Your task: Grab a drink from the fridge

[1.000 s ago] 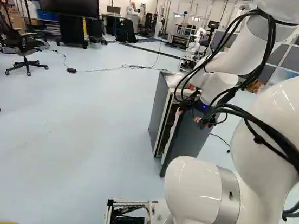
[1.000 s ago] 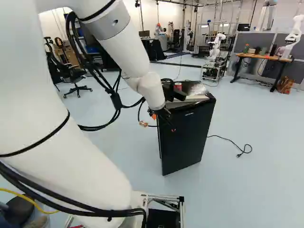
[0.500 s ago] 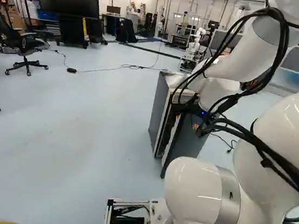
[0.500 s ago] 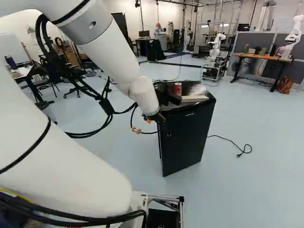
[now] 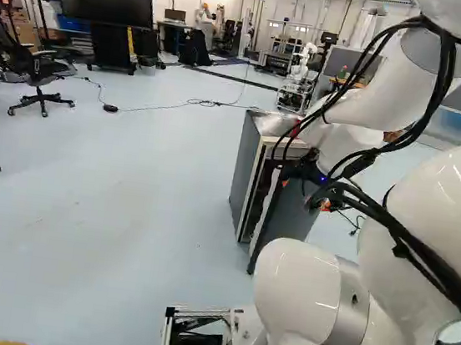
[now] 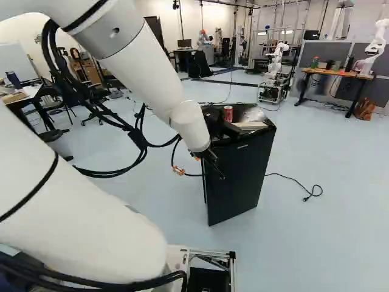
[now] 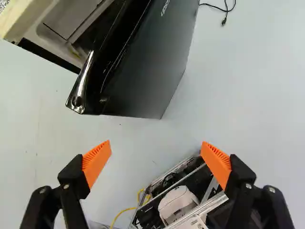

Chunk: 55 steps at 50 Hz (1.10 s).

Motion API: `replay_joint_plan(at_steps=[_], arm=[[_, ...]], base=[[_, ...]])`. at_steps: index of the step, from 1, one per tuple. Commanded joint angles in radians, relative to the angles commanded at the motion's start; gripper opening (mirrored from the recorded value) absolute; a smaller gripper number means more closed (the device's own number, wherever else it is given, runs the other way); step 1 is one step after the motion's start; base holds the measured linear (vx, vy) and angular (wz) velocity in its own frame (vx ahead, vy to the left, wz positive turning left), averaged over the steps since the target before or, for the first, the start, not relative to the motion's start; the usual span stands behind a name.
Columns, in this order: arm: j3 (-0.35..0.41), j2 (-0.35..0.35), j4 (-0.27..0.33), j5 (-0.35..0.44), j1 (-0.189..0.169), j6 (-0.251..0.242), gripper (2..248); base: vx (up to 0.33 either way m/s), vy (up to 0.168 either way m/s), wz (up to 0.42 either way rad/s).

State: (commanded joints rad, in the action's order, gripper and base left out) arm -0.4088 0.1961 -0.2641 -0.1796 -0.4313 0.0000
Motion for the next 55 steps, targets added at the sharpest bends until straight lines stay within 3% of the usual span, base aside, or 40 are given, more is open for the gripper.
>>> replay_joint_plan(at_steps=[21,39,55], arm=[[-0.04,-0.045,0.0,0.0,0.012,0.0,247],[-0.066,-0.073,0.0,0.0,-0.028,0.0,247],[-0.102,-0.154,0.0,0.001,-0.041,0.0,247]], base=[[0.0,0.0,0.0],[0.0,0.0,0.0],[0.0,0.0,0.0]])
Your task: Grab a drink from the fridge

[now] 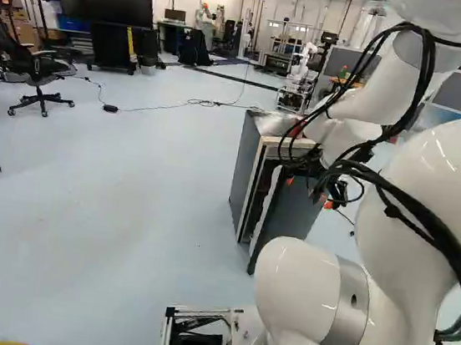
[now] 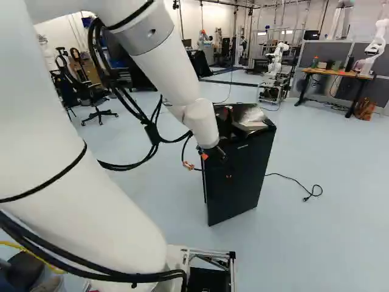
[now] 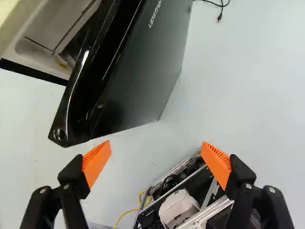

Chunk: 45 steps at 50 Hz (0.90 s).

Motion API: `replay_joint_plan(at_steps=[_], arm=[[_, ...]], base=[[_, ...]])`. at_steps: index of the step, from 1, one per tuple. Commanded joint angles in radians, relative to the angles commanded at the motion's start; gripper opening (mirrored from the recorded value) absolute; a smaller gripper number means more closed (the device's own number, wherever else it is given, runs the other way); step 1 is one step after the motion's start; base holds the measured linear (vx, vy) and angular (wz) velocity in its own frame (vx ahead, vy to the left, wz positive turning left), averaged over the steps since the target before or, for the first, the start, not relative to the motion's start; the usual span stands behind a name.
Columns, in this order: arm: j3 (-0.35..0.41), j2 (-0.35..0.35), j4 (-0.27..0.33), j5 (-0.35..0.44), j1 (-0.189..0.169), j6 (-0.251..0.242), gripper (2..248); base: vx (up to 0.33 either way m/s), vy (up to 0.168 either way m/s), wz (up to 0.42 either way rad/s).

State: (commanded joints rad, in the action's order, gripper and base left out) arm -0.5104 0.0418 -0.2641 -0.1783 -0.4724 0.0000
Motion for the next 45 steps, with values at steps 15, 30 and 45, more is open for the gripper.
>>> replay_joint_plan(at_steps=[15,30,45], arm=[[-0.026,-0.076,0.0,0.032,-0.001,0.0,247],[-0.051,-0.148,0.0,0.094,-0.001,0.0,247],[-0.077,-0.218,0.0,0.165,-0.001,0.0,247]], base=[[0.0,0.0,0.0],[0.0,0.0,0.0],[0.0,0.0,0.0]])
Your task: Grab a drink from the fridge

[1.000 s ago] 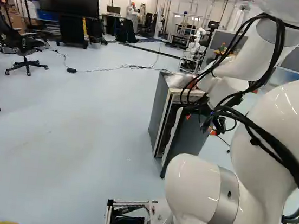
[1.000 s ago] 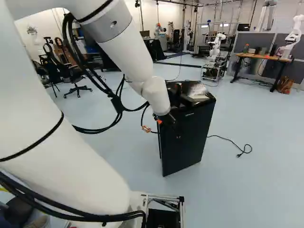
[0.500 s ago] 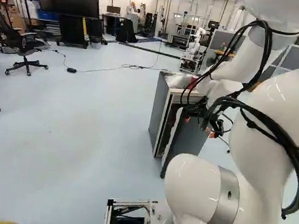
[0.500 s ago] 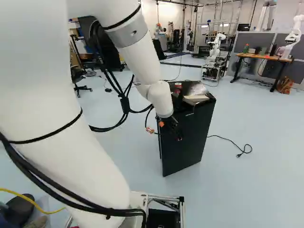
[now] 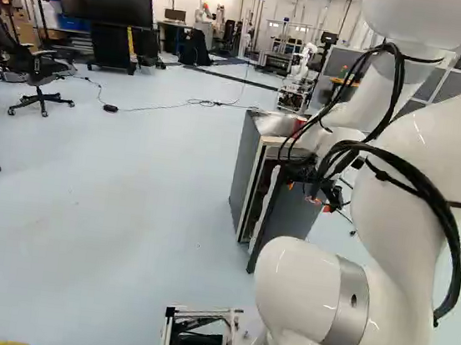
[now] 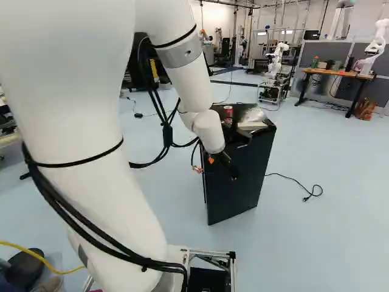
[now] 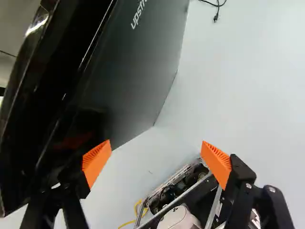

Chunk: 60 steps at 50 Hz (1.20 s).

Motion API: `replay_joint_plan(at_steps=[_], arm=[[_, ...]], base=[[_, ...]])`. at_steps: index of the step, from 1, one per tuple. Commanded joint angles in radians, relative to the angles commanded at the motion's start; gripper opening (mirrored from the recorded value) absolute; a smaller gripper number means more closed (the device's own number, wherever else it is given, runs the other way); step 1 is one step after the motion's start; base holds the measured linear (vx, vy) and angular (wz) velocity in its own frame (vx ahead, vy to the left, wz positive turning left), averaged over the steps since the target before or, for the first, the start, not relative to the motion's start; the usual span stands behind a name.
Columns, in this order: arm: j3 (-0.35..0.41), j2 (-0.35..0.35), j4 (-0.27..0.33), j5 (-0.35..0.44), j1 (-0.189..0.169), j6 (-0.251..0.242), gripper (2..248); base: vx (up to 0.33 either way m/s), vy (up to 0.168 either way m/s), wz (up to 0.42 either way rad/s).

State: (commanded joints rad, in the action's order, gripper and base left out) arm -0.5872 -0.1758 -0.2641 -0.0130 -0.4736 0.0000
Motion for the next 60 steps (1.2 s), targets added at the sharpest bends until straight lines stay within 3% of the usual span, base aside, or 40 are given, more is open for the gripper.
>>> replay_joint_plan(at_steps=[14,29,60], arm=[[-0.023,-0.06,0.0,0.066,0.0,0.0,247],[-0.024,-0.068,0.003,0.137,0.007,0.0,247],[-0.002,-0.051,0.025,0.286,0.075,0.0,247]], base=[[0.0,0.0,0.0],[0.0,0.0,0.0],[0.0,0.0,0.0]])
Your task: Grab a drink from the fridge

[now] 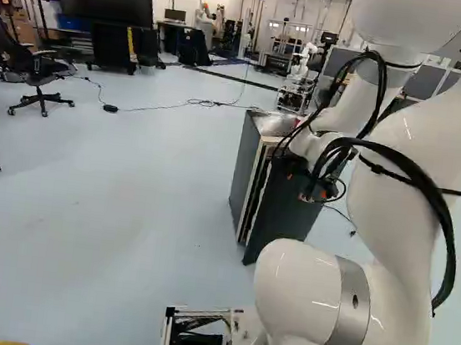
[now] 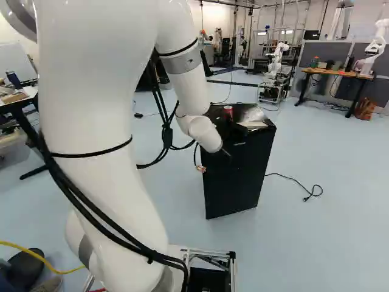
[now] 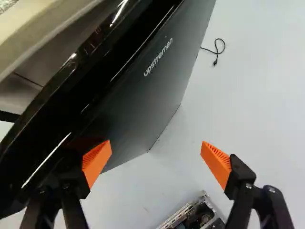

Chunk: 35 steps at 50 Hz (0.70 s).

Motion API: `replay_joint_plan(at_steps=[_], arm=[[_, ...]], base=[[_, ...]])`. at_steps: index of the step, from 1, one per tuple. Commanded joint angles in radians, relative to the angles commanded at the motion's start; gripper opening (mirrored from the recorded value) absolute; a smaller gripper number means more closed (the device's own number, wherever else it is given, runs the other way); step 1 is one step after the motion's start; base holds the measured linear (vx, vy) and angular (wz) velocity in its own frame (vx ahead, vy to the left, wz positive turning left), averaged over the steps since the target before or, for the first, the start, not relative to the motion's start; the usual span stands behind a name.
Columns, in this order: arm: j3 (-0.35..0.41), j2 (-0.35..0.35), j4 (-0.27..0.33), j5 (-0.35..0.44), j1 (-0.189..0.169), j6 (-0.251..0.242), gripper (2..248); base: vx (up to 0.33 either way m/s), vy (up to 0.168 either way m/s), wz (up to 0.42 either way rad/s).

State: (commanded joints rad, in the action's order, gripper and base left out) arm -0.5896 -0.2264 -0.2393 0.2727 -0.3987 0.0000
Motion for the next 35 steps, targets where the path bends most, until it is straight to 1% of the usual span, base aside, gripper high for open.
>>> replay_joint_plan(at_steps=[35], arm=[[0.004,0.003,0.03,0.159,0.093,0.0,247]], base=[[0.0,0.0,0.0]])
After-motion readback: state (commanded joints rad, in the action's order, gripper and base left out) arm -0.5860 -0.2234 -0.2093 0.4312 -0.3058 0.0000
